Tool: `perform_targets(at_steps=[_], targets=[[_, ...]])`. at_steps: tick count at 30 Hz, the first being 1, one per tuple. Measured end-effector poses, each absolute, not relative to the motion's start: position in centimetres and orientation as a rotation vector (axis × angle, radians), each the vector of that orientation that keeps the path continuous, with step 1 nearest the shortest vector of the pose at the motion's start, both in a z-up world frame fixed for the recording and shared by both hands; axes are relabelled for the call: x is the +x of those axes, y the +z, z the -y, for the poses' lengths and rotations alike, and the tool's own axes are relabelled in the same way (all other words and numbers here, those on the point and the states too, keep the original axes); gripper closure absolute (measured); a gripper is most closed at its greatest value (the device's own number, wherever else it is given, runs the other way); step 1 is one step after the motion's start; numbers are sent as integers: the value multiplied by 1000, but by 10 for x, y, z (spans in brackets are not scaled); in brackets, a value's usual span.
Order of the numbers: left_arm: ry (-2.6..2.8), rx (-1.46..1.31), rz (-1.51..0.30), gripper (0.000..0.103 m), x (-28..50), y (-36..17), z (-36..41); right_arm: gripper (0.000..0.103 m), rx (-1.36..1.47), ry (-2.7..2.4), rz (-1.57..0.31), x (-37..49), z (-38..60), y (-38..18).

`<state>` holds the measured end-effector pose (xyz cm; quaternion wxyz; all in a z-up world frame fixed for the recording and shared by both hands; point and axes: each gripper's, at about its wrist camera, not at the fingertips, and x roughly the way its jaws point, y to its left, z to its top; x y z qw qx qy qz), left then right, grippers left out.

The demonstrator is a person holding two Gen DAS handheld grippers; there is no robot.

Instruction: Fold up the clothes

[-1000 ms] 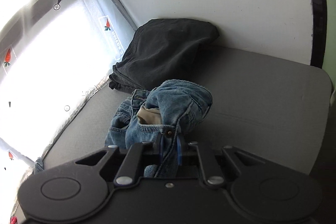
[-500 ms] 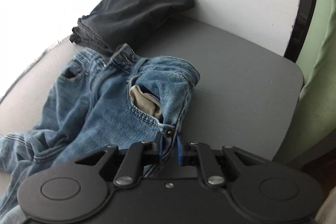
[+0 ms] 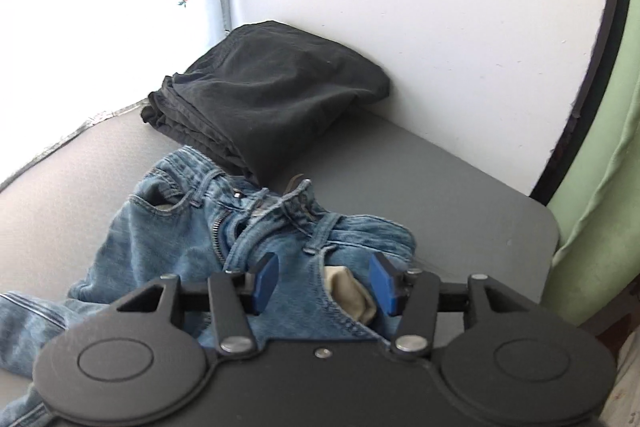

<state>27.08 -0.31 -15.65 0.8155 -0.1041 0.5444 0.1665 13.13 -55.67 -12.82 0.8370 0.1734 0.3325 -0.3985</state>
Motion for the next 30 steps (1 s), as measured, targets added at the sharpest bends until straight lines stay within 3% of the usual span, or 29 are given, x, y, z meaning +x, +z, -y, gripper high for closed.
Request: perform_targets(at_steps=[1, 4, 14, 22, 26, 30], targets=[[359, -220, -1155, 0, 276, -153, -4, 36, 382, -809, -705, 138, 550, -130], [365, -241, -1153, 0, 294, -147, -25, 26, 366, -664, -779, 183, 518, -143], [450, -189, -1211, 0, 377, -159, -93, 22, 234, -346, -832, 339, 403, -154], [394, -263, -1289, 0, 441, -173, -137, 22, 503, -96, -837, 476, 350, -180], [389, -256, -1270, 0, 439, -173, -136, 22, 599, 22, -831, 528, 323, -194], [411, -264, -1238, 0, 435, -173, -134, 22, 465, 87, -831, 564, 289, -194]])
